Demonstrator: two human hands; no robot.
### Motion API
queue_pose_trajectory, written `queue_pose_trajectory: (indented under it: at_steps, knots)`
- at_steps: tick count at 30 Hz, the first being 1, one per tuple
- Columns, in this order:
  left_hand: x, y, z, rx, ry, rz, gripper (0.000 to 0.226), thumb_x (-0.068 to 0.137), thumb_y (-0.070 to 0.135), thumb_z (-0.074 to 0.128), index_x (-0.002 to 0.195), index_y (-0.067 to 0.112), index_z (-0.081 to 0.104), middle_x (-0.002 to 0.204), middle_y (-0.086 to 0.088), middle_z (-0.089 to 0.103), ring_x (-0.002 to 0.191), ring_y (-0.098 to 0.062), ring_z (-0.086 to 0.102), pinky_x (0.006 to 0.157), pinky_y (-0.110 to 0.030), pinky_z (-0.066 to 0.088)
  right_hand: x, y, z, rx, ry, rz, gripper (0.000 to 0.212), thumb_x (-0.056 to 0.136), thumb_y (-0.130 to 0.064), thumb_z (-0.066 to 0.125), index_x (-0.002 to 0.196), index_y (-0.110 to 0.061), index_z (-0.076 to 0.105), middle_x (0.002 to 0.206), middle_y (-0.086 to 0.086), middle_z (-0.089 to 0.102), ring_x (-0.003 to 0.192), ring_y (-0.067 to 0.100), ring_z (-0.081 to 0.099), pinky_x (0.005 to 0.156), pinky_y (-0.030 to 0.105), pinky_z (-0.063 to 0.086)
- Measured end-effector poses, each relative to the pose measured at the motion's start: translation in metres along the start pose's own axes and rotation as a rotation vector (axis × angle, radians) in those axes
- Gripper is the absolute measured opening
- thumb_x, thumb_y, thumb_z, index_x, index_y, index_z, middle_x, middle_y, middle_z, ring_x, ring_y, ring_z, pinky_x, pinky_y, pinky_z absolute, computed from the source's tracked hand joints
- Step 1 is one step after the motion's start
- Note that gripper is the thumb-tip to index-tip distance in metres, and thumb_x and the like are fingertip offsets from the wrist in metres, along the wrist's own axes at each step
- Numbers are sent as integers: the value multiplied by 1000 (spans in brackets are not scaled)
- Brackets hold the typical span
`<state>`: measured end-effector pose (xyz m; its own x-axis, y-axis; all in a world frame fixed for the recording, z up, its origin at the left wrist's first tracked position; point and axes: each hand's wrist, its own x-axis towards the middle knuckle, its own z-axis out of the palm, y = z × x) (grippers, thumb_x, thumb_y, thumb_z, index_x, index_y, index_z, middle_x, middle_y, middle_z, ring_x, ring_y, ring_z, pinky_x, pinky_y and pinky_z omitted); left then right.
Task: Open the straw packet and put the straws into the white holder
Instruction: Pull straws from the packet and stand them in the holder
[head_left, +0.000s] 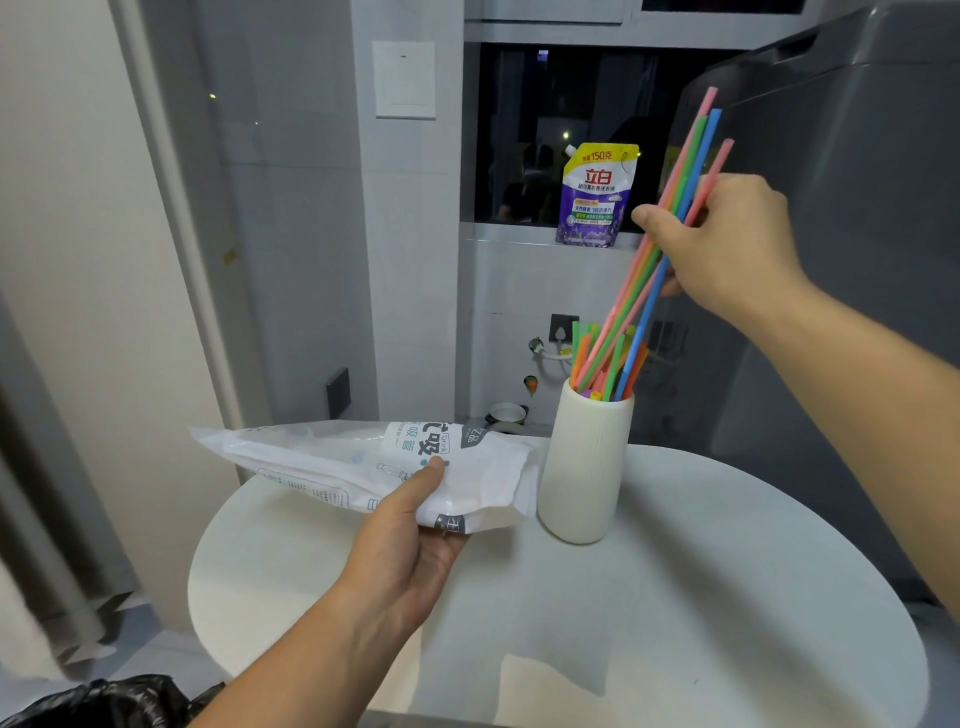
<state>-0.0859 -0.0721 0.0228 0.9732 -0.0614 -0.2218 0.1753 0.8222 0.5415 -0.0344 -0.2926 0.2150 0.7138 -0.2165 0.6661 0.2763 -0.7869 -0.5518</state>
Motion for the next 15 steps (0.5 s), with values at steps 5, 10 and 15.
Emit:
queue_pose_trajectory:
  at_steps: [5,10,15]
  knots:
    - [-1,-1,1,-1,1,1,32,96,5,60,128,3,63,110,-14,79,87,-23,79,63,-37,64,0,-1,0,-28,-30,-37,39,92,-41,63,116,-9,65,107,7,71,89,21,73,71,37,63]
    - [-1,-1,0,-7,3,-3,35,96,5,61,131,2,61,114,-15,77,92,-24,78,64,-37,64,2,-2,1,-23,-69,-39,40,91,-40,64,117,-10,64,109,7,70,91,22,73,74,40,63]
    - [-2,-1,1,-3,-3,-1,34,96,5,60,130,4,62,115,-15,77,94,-25,78,65,-38,65,4,-1,2,14,-145,-11,40,90,-38,65,119,-10,64,110,7,70,89,20,72,77,42,63]
